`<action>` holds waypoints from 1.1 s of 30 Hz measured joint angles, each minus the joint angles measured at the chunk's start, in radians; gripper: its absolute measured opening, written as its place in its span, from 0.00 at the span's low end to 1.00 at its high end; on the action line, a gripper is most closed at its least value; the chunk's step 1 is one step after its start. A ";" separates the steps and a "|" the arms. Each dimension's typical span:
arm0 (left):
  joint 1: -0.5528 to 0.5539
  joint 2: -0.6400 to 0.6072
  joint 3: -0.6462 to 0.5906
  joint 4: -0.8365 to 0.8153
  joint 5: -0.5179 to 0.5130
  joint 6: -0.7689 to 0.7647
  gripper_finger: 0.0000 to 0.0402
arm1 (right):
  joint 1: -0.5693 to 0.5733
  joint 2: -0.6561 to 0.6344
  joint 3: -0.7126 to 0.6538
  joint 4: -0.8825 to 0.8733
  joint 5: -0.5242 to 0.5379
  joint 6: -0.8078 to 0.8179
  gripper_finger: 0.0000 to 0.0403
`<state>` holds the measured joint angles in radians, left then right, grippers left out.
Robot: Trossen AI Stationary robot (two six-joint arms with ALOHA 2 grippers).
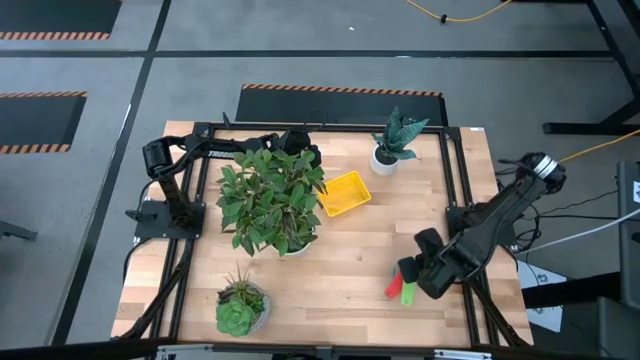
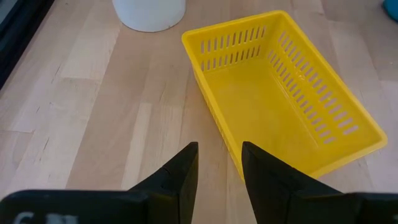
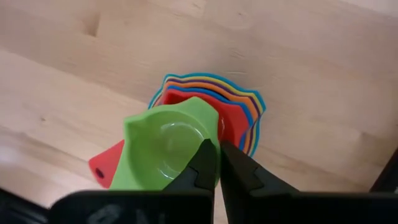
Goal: Nest measuring cups in basket
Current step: Stack the green measuring cup on top of the red measuring cup
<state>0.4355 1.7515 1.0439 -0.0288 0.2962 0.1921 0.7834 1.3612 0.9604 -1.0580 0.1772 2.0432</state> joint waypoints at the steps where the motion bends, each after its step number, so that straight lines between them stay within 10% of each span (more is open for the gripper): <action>1: 0.000 0.000 0.000 0.000 0.000 0.000 0.29 | 0.000 0.007 0.000 0.000 -0.001 0.004 0.03; 26: 0.000 0.000 0.000 0.000 0.000 0.000 0.29 | 0.000 0.058 0.000 -0.002 -0.022 0.020 0.16; 33: 0.000 0.000 0.000 0.000 0.000 0.001 0.29 | 0.011 0.042 0.028 -0.070 -0.180 0.020 0.16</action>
<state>0.4355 1.7515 1.0439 -0.0288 0.2962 0.1928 0.7941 1.4036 0.9886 -1.1276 -0.0025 2.0630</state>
